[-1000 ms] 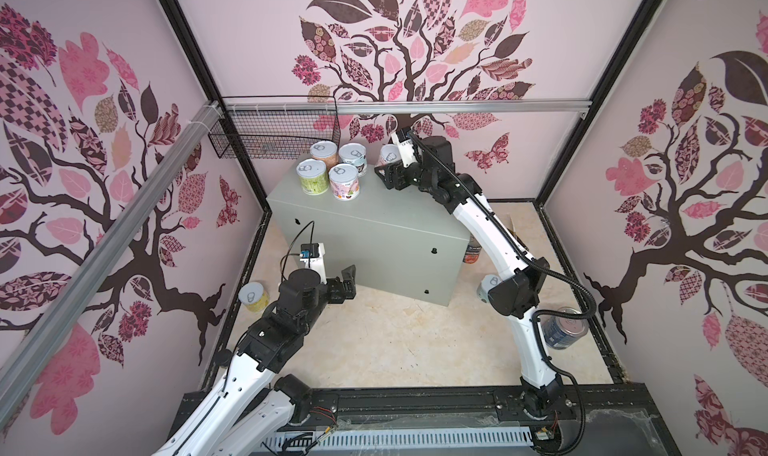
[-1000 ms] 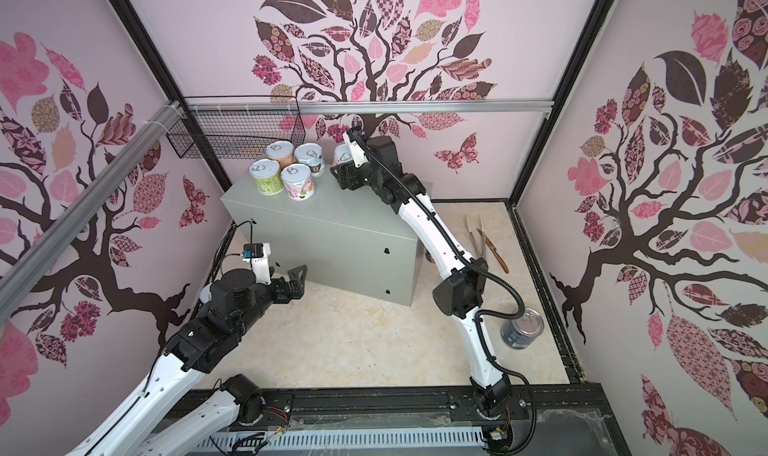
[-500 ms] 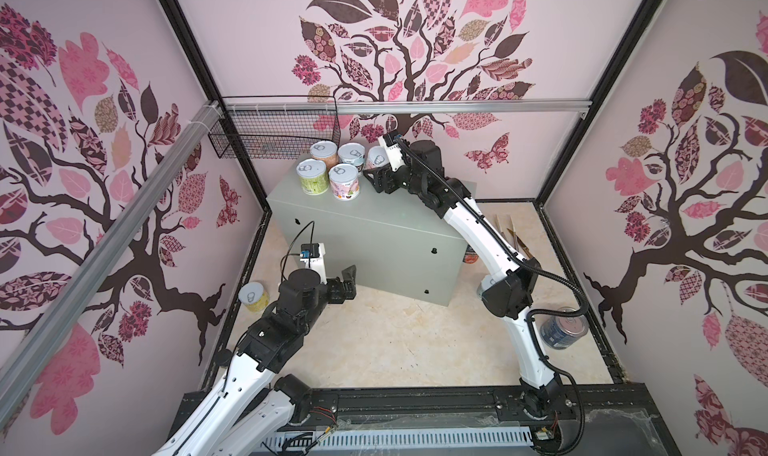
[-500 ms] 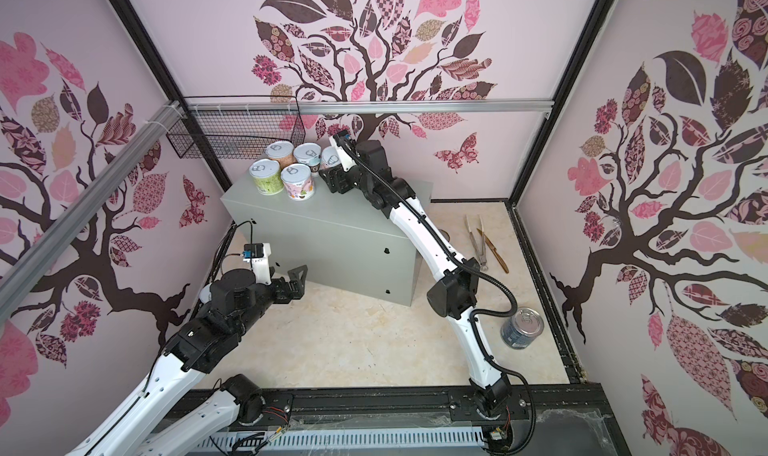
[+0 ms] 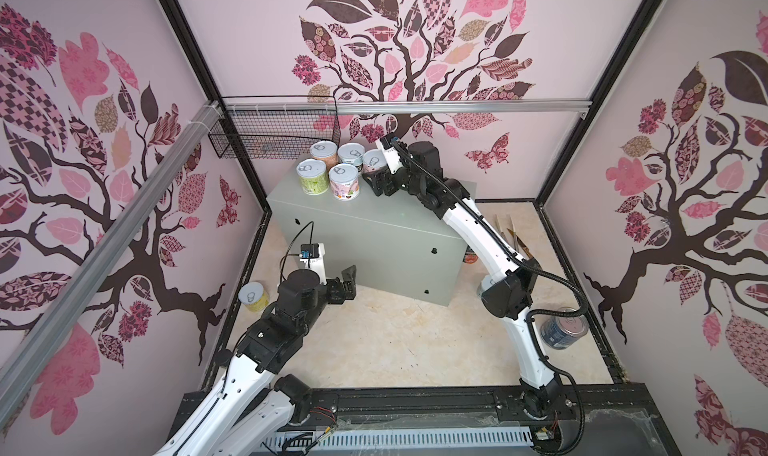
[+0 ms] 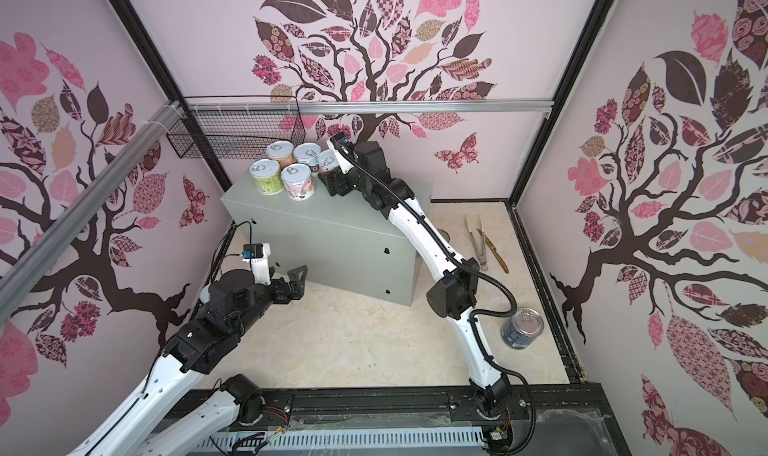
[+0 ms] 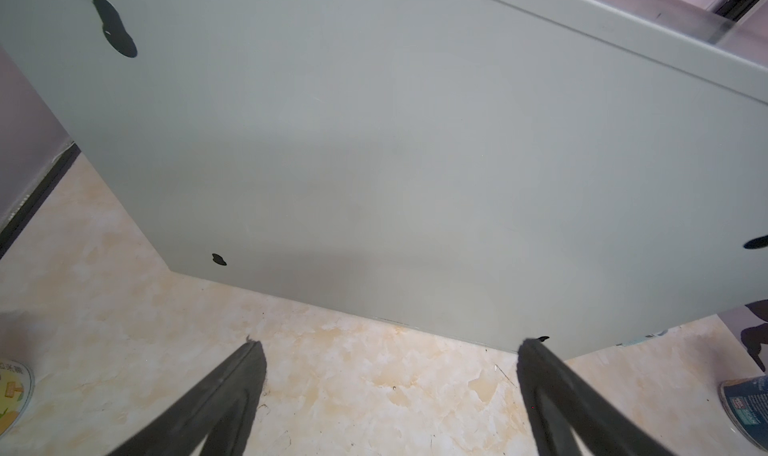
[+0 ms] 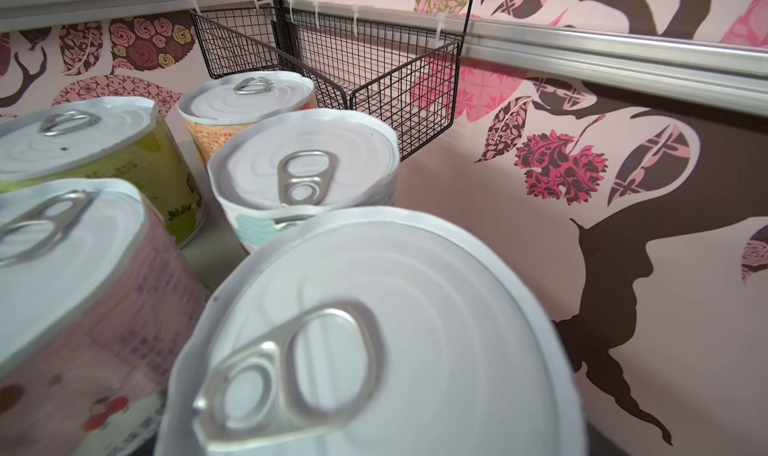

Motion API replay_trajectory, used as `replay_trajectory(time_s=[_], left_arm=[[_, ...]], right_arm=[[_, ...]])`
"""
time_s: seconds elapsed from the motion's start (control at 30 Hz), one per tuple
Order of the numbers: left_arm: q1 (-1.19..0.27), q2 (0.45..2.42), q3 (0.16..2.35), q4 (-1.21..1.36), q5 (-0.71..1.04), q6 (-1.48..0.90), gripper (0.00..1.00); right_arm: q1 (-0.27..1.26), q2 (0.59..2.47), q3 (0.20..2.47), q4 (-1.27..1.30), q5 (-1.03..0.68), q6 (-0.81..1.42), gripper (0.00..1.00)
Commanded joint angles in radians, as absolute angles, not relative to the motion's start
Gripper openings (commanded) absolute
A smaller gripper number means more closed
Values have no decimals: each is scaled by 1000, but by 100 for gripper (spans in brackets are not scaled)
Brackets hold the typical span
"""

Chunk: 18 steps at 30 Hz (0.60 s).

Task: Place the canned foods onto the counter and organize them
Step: 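Lower the can beside the pink can on the cabinet top and release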

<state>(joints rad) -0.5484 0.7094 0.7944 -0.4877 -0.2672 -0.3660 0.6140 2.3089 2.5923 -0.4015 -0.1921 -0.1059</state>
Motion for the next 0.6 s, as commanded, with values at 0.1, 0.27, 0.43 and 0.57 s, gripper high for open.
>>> replay_trajectory(time_s=[0.1, 0.27, 0.43, 0.57], left_arm=[[-544, 703, 766, -475, -261, -362, 98], [-545, 703, 768, -472, -259, -360, 98], [-543, 704, 768, -472, -258, -358, 98], [-543, 703, 770, -470, -252, -355, 98]], right_arm=[[618, 2348, 2568, -465, -181, -103, 88], [618, 2331, 2552, -471, -195, -113, 94], [617, 2282, 2516, -463, -192, -122, 100], [618, 2238, 2502, -445, -189, -119, 100]])
